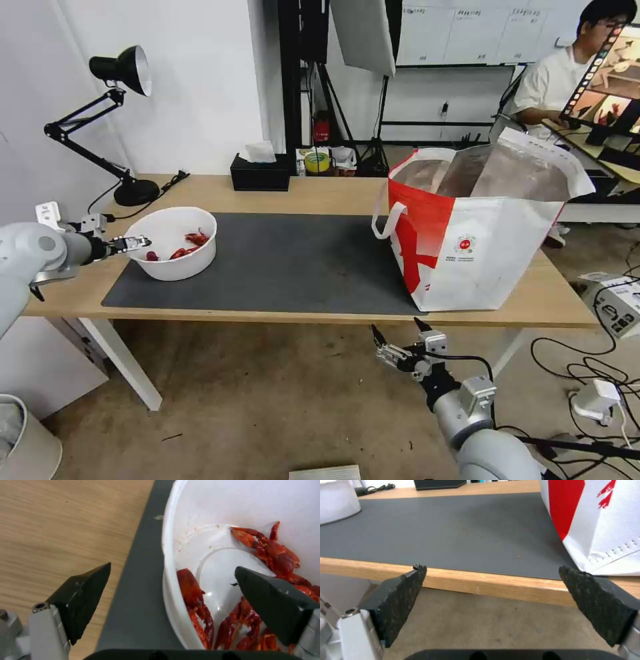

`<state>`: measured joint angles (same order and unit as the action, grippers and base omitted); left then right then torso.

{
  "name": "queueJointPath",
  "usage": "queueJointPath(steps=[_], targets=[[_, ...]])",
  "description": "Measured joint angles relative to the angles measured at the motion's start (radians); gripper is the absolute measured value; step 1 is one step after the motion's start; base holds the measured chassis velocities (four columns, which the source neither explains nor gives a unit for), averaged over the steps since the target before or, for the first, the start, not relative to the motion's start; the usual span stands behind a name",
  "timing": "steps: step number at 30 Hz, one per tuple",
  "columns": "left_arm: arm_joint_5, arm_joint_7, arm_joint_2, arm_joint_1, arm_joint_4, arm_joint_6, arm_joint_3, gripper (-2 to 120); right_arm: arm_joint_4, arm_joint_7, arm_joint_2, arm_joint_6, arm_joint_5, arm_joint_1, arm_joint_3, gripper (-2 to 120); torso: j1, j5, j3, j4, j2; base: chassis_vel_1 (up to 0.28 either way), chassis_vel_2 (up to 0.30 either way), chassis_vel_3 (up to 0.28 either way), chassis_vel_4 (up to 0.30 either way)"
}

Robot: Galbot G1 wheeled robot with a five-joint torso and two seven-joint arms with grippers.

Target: Pick up the trash from the table and place it into the takeout bag.

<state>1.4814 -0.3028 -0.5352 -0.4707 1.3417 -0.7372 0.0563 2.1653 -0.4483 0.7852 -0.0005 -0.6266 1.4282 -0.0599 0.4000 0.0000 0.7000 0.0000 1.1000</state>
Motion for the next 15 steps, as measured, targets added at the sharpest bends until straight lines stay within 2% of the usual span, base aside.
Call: queueJointPath(steps=[3,6,7,10,11,14,15], targets=[[0.001,-0.001,-0.002,0.006,-0.003,0.000,-0.008,97,0.000,0.000,0.000,0.000,0.000,0.000,0.000,100,0.000,0.0000,0.000,0.0000,0.000,0.000,0.000,0.000,0.000],[0.001,-0.014,-0.003,0.009,-0.003,0.001,-0.019,84,0.000,0.000,0.000,0.000,0.000,0.000,0.000,100,0.000,0.0000,0.000,0.0000,0.000,0.000,0.000,0.000,0.000],[0.001,-0.014,-0.003,0.009,-0.003,0.001,-0.019,84,0.000,0.000,0.000,0.000,0.000,0.000,0.000,100,0.000,0.0000,0.000,0.0000,0.000,0.000,0.000,0.000,0.000],[0.001,-0.022,-0.003,0.009,-0.002,0.001,-0.026,70,0.000,0.000,0.000,0.000,0.000,0.000,0.000,100,0.000,0.0000,0.000,0.0000,0.000,0.000,0.000,0.000,0.000],[0.001,-0.022,-0.003,0.009,-0.002,0.001,-0.026,70,0.000,0.000,0.000,0.000,0.000,0.000,0.000,100,0.000,0.0000,0.000,0.0000,0.000,0.000,0.000,0.000,0.000],[0.007,-0.007,0.014,0.000,0.012,0.002,-0.031,55,0.000,0.000,0.000,0.000,0.000,0.000,0.000,100,0.000,0.0000,0.000,0.0000,0.000,0.000,0.000,0.000,0.000],[0.007,-0.007,0.014,0.000,0.012,0.002,-0.031,55,0.000,0.000,0.000,0.000,0.000,0.000,0.000,100,0.000,0.0000,0.000,0.0000,0.000,0.000,0.000,0.000,0.000]])
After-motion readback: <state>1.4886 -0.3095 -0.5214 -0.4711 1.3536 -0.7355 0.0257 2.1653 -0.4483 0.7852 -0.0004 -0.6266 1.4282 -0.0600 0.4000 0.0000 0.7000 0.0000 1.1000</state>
